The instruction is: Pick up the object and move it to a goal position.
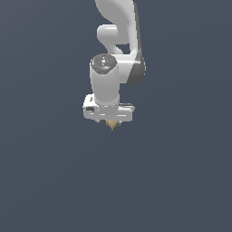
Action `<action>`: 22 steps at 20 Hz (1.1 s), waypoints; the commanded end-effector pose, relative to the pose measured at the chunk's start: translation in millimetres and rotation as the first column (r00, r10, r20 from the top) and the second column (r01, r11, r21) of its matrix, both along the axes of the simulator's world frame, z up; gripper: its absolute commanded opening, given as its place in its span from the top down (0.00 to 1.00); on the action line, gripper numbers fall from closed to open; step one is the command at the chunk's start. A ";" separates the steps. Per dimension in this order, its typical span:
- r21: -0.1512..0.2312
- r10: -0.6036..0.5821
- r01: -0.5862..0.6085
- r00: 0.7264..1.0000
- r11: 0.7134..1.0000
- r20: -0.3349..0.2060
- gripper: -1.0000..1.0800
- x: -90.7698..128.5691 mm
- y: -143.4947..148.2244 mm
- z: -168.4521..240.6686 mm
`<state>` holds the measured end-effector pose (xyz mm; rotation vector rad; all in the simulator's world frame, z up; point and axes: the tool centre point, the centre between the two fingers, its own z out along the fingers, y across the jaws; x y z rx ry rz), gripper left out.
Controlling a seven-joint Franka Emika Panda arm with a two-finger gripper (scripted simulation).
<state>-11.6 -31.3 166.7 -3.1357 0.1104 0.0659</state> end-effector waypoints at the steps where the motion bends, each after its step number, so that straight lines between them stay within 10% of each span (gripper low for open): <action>1: 0.000 0.000 0.000 1.000 1.000 0.000 0.04 0.0 0.0 0.0; 22: -0.018 -0.055 0.055 0.998 0.998 0.009 0.04 -7.3 -17.5 -2.8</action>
